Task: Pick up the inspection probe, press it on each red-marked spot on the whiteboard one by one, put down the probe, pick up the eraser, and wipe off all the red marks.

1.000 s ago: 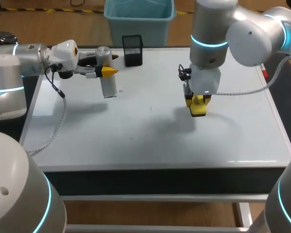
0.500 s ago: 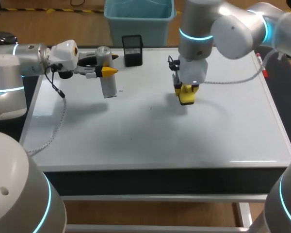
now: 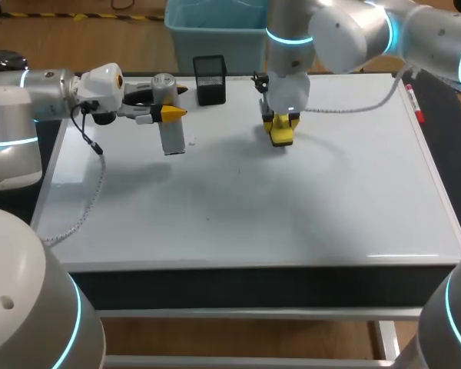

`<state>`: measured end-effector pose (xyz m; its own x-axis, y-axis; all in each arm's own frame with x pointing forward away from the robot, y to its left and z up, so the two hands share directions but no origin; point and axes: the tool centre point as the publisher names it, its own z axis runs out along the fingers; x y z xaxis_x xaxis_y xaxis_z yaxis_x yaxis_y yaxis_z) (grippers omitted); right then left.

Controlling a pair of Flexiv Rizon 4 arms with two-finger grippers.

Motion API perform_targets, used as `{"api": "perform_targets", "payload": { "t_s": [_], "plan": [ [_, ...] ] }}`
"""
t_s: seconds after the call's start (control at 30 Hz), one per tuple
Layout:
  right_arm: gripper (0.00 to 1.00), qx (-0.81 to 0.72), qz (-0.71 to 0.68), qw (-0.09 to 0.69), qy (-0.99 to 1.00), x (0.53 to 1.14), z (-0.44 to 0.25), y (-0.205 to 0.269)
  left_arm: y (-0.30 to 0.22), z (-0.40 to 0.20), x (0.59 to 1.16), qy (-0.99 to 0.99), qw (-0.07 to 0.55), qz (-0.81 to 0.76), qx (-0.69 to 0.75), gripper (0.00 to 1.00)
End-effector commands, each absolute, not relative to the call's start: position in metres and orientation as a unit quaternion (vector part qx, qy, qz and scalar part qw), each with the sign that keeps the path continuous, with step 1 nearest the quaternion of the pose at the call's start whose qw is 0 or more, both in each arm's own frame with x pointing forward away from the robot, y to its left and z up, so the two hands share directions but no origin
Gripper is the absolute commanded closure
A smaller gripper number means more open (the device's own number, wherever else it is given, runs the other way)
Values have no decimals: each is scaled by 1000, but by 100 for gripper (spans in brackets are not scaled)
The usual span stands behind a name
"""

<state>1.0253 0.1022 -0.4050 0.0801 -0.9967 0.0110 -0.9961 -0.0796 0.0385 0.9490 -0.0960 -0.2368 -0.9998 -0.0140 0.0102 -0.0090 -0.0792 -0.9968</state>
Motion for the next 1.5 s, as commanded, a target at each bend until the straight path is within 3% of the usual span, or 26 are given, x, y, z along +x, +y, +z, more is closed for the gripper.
{"api": "perform_targets", "payload": {
  "t_s": [0.03,1.33,1.37,1.4,1.43,1.5],
  "plan": [
    [100,734,-27,33,-678,1049,-407,101,-97,-235,949,679,2,-734,-9,100],
    [100,704,-22,25,-710,1073,-433,91,-97,-235,949,679,2,-734,-9,100],
    [91,704,-22,25,-710,1074,-433,91,-97,-235,949,679,2,-734,-9,100],
    [60,704,-22,25,-710,1074,-433,91,-97,-235,949,679,2,-734,-9,100],
    [0,703,-22,24,-710,1074,-432,91,-97,-235,949,679,2,-734,-9,100],
    [0,700,-19,20,-714,1074,-429,91,-97,-235,949,679,2,-734,-9,100]
  ]
}}
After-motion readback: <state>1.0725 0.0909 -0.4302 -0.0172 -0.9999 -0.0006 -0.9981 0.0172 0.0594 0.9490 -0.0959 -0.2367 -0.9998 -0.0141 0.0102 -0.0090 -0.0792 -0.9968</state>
